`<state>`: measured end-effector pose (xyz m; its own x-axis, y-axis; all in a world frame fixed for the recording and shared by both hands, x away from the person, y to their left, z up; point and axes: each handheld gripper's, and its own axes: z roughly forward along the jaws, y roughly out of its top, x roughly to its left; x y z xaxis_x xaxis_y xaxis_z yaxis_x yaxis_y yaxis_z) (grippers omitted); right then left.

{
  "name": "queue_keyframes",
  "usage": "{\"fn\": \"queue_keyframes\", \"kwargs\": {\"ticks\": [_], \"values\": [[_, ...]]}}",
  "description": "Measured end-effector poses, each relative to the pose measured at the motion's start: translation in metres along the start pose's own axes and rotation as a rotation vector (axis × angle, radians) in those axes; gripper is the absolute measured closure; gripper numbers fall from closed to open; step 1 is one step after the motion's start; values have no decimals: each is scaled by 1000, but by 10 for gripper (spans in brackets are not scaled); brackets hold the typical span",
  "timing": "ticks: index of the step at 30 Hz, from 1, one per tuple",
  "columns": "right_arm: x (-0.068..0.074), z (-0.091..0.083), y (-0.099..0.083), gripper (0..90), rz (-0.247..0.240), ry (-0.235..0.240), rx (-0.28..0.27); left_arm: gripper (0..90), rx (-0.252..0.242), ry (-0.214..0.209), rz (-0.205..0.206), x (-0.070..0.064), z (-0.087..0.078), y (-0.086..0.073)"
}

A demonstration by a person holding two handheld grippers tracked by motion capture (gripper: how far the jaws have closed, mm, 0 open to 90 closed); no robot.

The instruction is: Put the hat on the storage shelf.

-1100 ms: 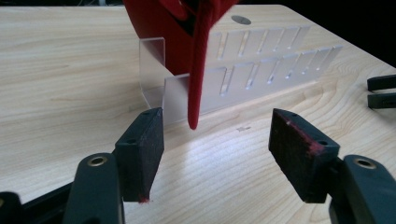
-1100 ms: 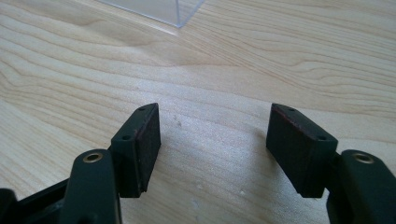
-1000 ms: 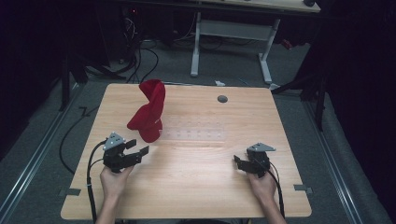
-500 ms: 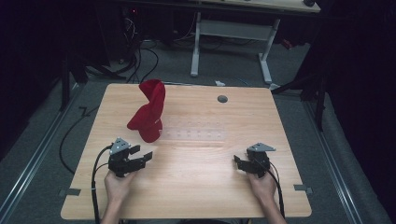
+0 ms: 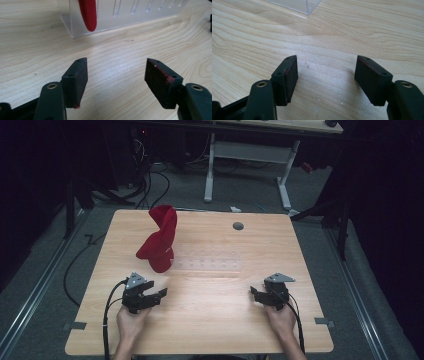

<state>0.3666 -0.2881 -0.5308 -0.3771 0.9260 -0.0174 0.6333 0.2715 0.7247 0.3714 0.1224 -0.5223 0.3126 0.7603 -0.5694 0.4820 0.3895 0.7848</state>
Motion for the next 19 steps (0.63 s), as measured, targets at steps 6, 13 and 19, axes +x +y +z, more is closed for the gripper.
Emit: {"fn": "queue_keyframes", "kwargs": {"ticks": [6,13,19], "values": [[0,0,0,354,0,0,0,347,23,46,57,1,8,-12],[0,0,0,354,0,0,0,322,49,108,174,-1,16,-26],[0,0,0,354,0,0,0,292,55,104,169,-1,17,-26]]}}
